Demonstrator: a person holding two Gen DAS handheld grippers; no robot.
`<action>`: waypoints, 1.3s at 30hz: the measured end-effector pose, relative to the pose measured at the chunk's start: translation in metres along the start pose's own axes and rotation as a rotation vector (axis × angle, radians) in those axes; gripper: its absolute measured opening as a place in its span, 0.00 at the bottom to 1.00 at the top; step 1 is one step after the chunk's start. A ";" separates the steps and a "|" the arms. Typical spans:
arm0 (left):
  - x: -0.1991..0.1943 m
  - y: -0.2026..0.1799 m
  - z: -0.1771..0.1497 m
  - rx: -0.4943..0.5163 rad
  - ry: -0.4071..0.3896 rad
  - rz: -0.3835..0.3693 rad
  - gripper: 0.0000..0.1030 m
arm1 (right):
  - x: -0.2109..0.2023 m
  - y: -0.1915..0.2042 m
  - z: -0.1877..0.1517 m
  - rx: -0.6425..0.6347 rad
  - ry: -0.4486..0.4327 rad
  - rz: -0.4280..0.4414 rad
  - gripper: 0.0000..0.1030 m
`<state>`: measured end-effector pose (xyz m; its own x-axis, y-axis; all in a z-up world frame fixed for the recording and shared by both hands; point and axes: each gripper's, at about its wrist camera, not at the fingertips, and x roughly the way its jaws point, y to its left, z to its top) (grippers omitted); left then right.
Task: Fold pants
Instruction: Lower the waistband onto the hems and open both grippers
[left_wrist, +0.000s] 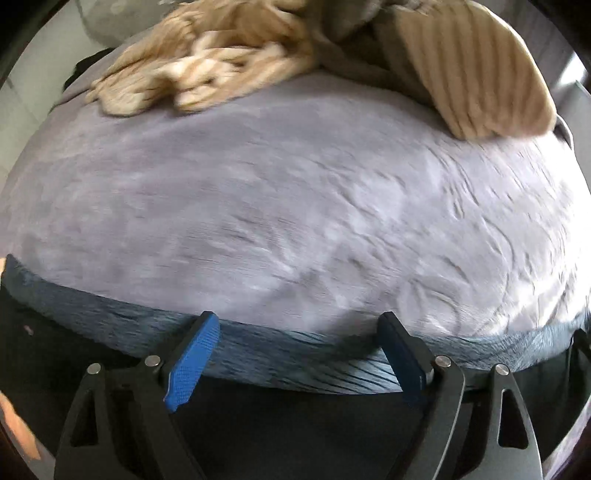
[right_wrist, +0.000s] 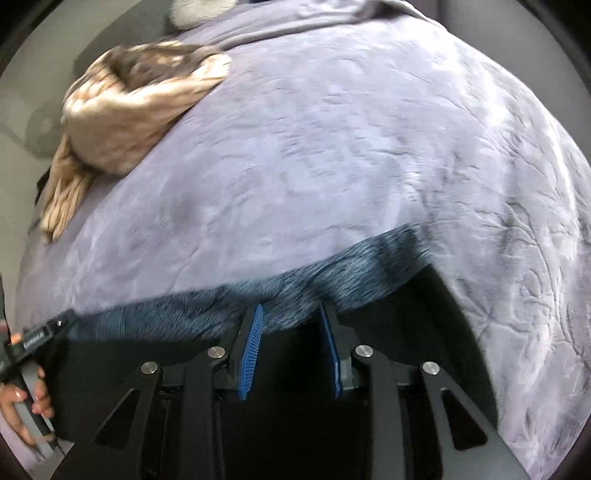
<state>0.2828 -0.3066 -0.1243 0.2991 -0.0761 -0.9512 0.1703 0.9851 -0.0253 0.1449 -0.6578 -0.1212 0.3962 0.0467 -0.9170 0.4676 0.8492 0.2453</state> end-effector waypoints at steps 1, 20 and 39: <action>-0.011 0.012 0.000 0.003 -0.015 -0.006 0.86 | -0.005 -0.001 0.002 0.028 0.004 0.006 0.35; -0.035 0.287 -0.088 -0.043 0.016 0.198 0.98 | 0.057 0.235 -0.223 0.268 0.494 0.831 0.43; -0.043 0.293 -0.090 0.048 -0.008 0.128 0.98 | 0.032 0.217 -0.234 0.288 0.366 0.603 0.21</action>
<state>0.2355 -0.0004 -0.1190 0.3283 0.0484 -0.9433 0.1748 0.9783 0.1110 0.0746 -0.3489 -0.1707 0.3845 0.6730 -0.6318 0.4605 0.4533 0.7632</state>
